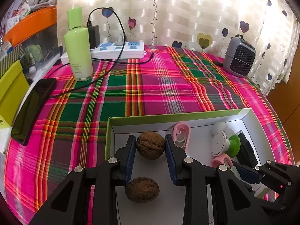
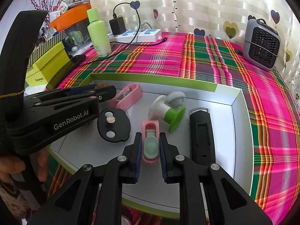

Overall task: Organize objects
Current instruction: 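Open both grippers to drop the walnut and pink clip into the box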

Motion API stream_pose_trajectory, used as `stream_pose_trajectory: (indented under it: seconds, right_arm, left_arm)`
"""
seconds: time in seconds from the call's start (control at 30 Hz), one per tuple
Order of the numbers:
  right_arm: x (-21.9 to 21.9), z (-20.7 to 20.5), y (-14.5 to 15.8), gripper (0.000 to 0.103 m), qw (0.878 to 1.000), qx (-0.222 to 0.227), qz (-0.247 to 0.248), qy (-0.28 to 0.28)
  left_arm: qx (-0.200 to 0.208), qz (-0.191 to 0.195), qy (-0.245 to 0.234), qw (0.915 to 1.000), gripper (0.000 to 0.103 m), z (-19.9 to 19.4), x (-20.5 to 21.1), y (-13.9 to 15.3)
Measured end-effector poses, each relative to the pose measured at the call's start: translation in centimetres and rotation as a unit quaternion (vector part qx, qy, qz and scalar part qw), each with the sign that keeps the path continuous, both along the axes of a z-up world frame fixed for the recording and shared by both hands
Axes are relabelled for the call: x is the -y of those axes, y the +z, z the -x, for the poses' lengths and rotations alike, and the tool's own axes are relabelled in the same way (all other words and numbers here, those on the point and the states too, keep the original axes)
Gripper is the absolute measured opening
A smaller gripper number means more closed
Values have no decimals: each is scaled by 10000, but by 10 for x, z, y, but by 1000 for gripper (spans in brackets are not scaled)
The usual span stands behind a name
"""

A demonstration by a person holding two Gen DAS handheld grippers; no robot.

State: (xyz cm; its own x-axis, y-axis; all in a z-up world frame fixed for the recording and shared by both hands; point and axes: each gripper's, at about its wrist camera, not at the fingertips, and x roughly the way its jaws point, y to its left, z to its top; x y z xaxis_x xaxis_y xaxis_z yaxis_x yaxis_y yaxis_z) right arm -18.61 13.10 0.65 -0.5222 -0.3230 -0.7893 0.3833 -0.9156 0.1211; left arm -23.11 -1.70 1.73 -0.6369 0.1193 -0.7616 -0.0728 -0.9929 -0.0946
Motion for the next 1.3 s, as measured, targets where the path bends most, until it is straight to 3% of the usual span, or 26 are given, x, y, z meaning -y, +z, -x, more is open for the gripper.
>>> stream_pose_trajectory:
  seconds: [0.87, 1.07, 1.3]
  right_arm:
    - [2, 3, -1, 18, 10000, -45, -23, 25]
    - [2, 2, -2, 34, 10000, -50, -6, 13]
    - [2, -2, -1, 36, 10000, -79, -25, 2]
  left_arm:
    - [-5, 89, 22, 10000, 33, 0, -2, 0]
    - [8, 86, 23, 10000, 35, -1, -3, 0]
    - [15, 102, 36, 9999, 35, -6, -2, 2]
